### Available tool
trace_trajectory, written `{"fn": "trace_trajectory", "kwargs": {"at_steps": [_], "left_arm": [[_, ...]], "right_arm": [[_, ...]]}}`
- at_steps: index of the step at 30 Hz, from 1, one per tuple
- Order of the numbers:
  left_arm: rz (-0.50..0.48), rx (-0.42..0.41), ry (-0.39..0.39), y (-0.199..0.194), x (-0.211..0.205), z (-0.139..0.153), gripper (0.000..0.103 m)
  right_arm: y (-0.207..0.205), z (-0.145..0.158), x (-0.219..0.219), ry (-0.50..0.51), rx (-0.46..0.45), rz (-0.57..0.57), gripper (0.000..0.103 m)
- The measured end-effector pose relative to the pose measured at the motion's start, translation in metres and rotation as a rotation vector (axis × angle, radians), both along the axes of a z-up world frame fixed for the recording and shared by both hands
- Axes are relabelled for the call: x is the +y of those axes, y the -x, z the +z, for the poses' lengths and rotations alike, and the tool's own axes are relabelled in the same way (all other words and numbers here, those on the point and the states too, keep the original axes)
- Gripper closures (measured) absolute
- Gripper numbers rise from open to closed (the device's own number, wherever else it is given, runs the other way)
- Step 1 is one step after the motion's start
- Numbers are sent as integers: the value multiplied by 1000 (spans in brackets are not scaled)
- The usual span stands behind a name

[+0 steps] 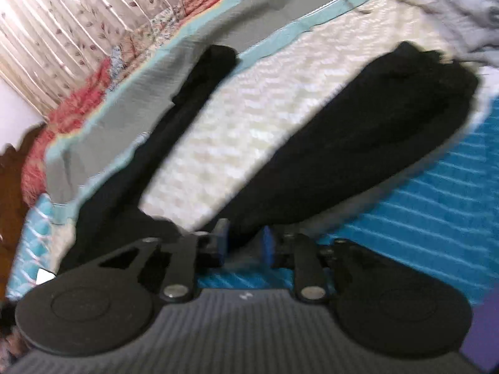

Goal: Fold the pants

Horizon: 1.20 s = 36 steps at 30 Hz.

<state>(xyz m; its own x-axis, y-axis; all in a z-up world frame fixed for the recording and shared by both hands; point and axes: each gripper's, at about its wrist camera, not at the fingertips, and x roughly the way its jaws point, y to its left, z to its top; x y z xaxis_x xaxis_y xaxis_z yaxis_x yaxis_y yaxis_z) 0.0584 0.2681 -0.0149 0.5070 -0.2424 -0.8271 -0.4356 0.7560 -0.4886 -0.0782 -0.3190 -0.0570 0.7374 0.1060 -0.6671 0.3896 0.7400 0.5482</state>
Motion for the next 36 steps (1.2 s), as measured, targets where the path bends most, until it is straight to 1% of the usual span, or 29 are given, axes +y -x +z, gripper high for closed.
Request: {"fn": "trace_trajectory", "kwargs": {"at_steps": [2,3,4,6,8,9,10,11,12,14,15,16,17,18,20,21,22,24,25,26,27,28,29,30,31,33,35,36], "left_arm": [[-15,6,-48,-6,-8,-2,82],[-21,7,-67,-10,-12,0,82],[-23,10,-73,-13,-13,2,82],[-18,14,-67,-19,-12,5,82],[-7,15,-55,-25,-13,7,81],[-3,17,-52,-28,-17,9,81],[-9,16,-49,-20,-3,3,81],[-6,20,-47,-19,-3,3,81],[-6,23,-44,-11,2,0,81],[1,33,-35,-10,4,-1,81],[5,36,-32,-11,4,-1,80],[8,38,-29,-11,5,0,80],[11,38,-27,-11,4,2,80],[12,35,-26,-11,4,3,80],[9,28,-30,-11,3,7,80],[9,31,-33,-12,3,7,80],[11,35,-34,-13,2,7,80],[17,41,-36,-15,2,6,80],[20,44,-36,-15,1,6,80],[21,43,-37,-15,0,7,80],[24,40,-41,-14,-1,8,80],[26,36,-42,-13,-1,9,80],[29,33,-38,-13,-1,10,80],[31,28,-33,-12,-1,11,80],[28,23,-34,-12,0,11,80],[12,26,-53,-13,-2,11,80],[5,41,-63,-17,-2,8,80],[4,47,-66,-19,-2,7,80]], "right_arm": [[28,-5,-18,38,9,-102,69],[40,-7,-29,41,8,-155,69],[50,-9,-41,33,5,-214,69],[70,-14,-66,-26,-17,-324,69],[81,-20,-86,-97,-66,-418,61],[82,-23,-94,-120,-79,-456,53],[79,-27,-100,-141,-90,-483,51],[74,-31,-106,-157,-99,-505,51],[69,-36,-112,-170,-104,-515,51],[53,-49,-122,-186,-96,-527,51],[48,-56,-130,-189,-88,-524,58],[41,-58,-135,-190,-82,-522,95],[36,-55,-136,-187,-72,-527,95],[38,-49,-137,-204,-88,-531,98],[51,-23,-138,-270,-226,-536,98],[55,-5,-139,-278,-273,-531,98],[50,10,-142,-270,-308,-527,98],[25,37,-153,-247,-357,-509,98],[4,46,-159,-237,-357,-499,96],[-22,51,-165,-228,-335,-495,93],[-47,54,-171,-209,-316,-488,88],[-72,53,-176,-165,-291,-459,75],[-89,51,-178,-101,-251,-440,71],[-101,47,-181,-35,-198,-458,71],[-103,42,-182,13,-171,-478,71],[-83,29,-186,21,-216,-472,71],[-54,14,-186,38,-225,-488,70],[-40,7,-183,55,-224,-491,66]]}}
